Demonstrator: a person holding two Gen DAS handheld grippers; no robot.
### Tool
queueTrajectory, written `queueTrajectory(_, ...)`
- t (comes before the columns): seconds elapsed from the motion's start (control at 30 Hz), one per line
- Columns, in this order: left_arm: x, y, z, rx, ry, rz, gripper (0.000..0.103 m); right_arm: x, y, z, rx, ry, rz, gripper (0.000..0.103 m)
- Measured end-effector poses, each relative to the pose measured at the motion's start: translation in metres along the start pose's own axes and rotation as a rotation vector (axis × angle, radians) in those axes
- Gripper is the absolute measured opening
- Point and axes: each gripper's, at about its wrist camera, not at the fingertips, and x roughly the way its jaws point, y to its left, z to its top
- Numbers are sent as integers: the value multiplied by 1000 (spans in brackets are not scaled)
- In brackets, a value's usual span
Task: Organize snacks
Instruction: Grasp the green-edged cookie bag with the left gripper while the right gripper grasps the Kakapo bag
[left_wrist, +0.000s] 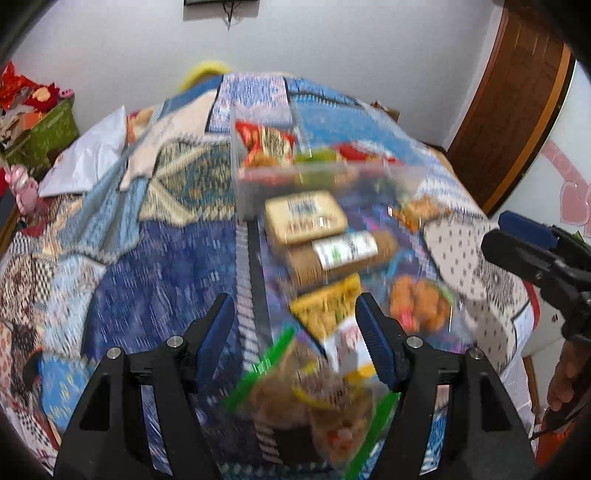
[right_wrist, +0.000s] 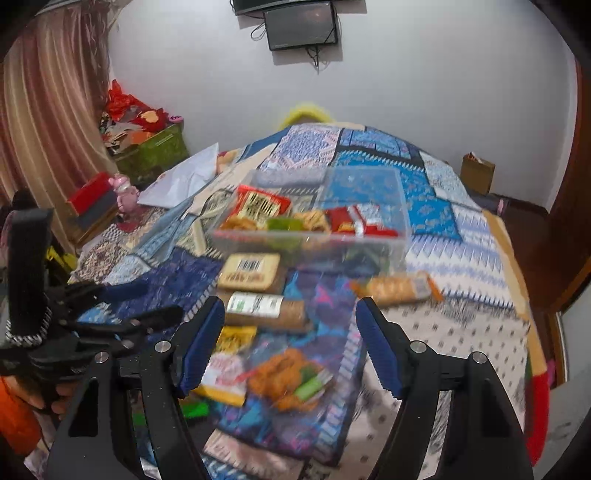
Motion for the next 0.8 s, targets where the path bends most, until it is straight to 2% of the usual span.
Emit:
queueTrajectory(0.17,1,-8,-23,8,17,18,68,0,7,-19,9,24,8,71)
queueTrajectory(0.27,-1,-9,-33,23,2,39,77,-1,10,-27,17,31,17,71)
queueTrajectory(0.47,-7,5,-44,-13,-10,42,84,2,20,-40,23,55,41,71)
queueTrajectory(0.7,-1,21,-57,-53,18,9,84,9,38,-47,8,75,86,71)
queueTrajectory(0.8,8,25,-63,-56,44,3,84,15,44,-51,21,97,135,71)
